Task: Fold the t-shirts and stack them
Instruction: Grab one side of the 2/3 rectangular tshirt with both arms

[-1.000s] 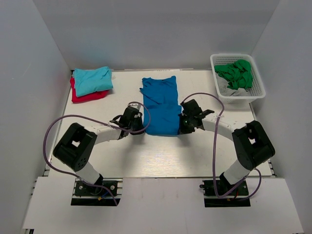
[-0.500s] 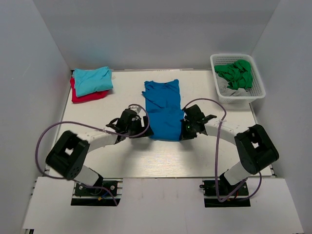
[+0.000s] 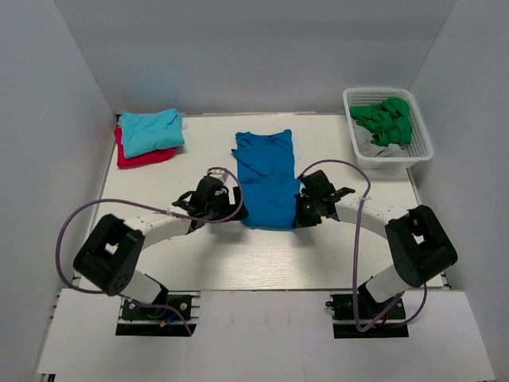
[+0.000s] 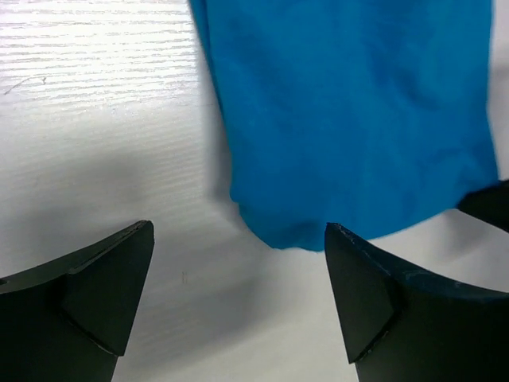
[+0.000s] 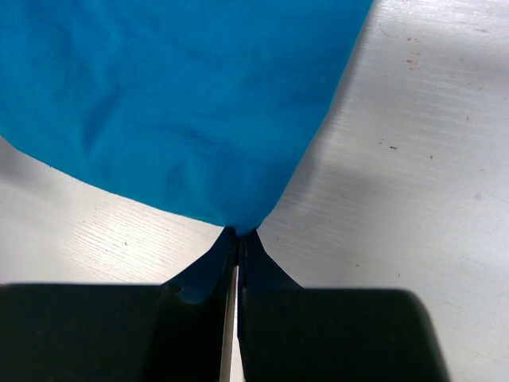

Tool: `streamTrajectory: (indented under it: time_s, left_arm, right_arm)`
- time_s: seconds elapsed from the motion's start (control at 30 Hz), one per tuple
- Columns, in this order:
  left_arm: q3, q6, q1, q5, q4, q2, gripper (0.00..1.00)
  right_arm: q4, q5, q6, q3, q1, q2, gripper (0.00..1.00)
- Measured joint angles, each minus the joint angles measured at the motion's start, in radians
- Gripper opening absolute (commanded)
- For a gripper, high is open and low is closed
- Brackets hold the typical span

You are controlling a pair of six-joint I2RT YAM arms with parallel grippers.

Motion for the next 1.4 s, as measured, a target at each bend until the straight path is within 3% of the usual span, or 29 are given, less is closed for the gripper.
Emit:
streamTrajectory:
  time_s: [0.27,0.43,0.7,0.8,1.1,1.4]
  left_arm:
    - [0.058,0.002,0.000,0.023,0.049,0.129,0.77]
    - [0.042,0.005,0.000,0.071,0.094,0.147,0.47]
    - [0.011,-0.003,0.000,0.141,0.112,0.154,0.23]
    - [0.001,-0.007,0.000,0.172,0.124,0.154,0.01]
    - [-0.042,-0.016,0.000,0.195,0.106,0.006,0.00]
    - [-0.032,-0.072,-0.010,0.232,-0.200,-0.190,0.00]
  right_arm:
    - [0.000,0.004,0.000,0.000,0.000,0.002,0.00]
    - [0.000,0.009,0.000,0.000,0.000,0.002,0.00]
    - [0.000,0.015,0.004,0.000,0.000,0.002,0.00]
    - [0.000,0.015,0.004,0.000,0.000,0.002,0.00]
    - [-0.005,0.014,0.003,0.000,0.000,-0.034,0.00]
    - [-0.115,-0.075,0.013,-0.084,0.029,-0.255,0.00]
